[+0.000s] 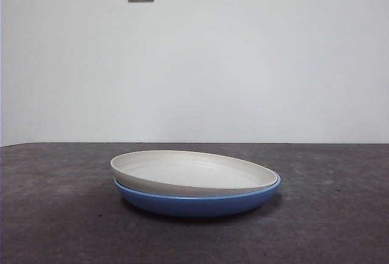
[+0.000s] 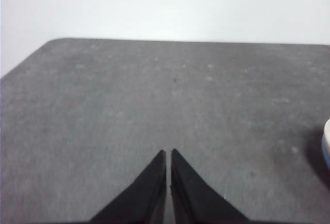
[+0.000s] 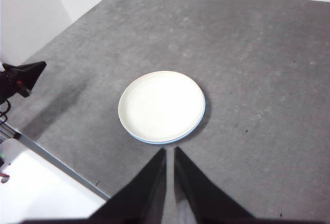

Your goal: Pick up the white plate, put it on the blue plate, put it on desk

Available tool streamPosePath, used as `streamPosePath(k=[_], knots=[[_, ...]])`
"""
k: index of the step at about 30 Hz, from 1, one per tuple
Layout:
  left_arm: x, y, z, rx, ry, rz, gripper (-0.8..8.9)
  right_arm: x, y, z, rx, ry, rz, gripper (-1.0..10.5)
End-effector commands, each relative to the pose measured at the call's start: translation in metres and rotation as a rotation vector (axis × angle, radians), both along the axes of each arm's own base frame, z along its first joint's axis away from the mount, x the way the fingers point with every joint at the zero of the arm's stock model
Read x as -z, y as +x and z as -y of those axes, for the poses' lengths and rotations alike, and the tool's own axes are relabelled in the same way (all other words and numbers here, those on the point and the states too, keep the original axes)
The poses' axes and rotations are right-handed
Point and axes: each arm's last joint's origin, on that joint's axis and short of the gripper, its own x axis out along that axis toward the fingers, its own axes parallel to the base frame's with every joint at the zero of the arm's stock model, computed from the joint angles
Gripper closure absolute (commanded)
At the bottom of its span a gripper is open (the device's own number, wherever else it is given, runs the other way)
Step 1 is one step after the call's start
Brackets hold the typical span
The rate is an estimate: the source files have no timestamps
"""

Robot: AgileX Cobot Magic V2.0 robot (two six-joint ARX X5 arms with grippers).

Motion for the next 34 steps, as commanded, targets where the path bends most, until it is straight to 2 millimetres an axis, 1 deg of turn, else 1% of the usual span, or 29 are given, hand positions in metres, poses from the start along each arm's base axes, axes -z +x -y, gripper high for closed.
streamPosePath(k=[1,6,30,33,34], knots=[[0.0049,0.0011,-0.0003,-0.010,-0.009,-0.007,7.97,-0.0047,-0.0013,0.0004,-0.010,0.003,0.032,9.2],[0.0108,0.0006,-0.0004,-0.011,-0.007,-0.057,7.97,-0.0047,-0.0013,0.0005,-0.009,0.003,0.032,9.2],[0.0101,0.0007,-0.0004,-0.010,-0.007,-0.050,7.97,-0.0046,-0.0012,0.0004,-0.009,0.003,0.031,9.2],[0.0101,0.0007,-0.0004,-0.010,-0.007,-0.050,7.97,-0.0027,0.0014,-0.0005,0.005,-0.002,0.030,9.2],[0.0101,0.0007,-0.0004,-0.010,-0.007,-0.050,7.97,0.0000,0.0022,-0.0008,0.013,-0.027,0.045,9.2]])
